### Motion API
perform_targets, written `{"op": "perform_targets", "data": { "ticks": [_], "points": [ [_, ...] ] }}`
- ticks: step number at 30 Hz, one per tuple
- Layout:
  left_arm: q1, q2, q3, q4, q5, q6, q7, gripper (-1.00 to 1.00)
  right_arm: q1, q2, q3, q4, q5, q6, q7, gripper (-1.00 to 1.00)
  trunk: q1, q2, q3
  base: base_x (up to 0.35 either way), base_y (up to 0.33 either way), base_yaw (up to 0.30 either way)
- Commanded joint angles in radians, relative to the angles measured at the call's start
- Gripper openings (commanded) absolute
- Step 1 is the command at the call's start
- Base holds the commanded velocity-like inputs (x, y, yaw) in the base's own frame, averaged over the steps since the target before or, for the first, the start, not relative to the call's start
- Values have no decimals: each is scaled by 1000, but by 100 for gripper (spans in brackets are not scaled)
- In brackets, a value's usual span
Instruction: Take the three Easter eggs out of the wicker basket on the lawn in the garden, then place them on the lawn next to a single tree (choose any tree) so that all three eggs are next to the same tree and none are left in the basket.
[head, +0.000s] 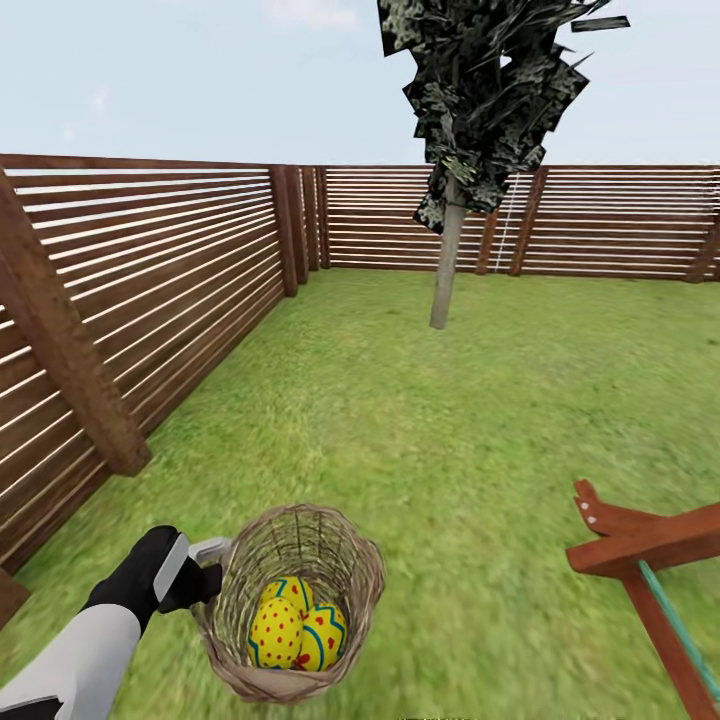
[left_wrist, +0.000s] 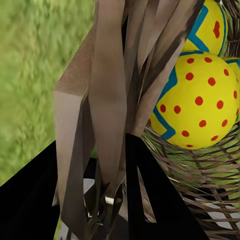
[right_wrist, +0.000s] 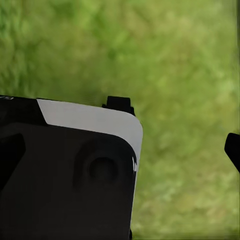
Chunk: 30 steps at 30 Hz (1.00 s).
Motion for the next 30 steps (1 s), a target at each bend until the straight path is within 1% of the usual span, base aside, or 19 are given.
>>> {"op": "perform_targets", "data": {
  "ticks": [1, 19, 22, 30],
  "points": [
    [0, 0, 3, -2, 22, 4, 5, -100, -2, -1, -2, 4, 9, -7, 1, 100, 0, -1, -1, 0, 0, -282],
    [0, 0, 3, -1, 22, 4, 5, -100, -2, -2, -2, 4, 6, -7, 1, 100, 0, -1, -1, 7, 0, -283],
    [0, 0, 3, -1, 22, 4, 5, -100, -2, -1, -2, 4, 7, -7, 1, 100, 0, -1, -1, 198, 0, -245],
    [0, -2, 2, 0, 22, 3, 5, -100, -2, 0, -2, 11, 12, 3, 1, 100, 0, -1, -1, 312, 0, -15]
  ]
}}
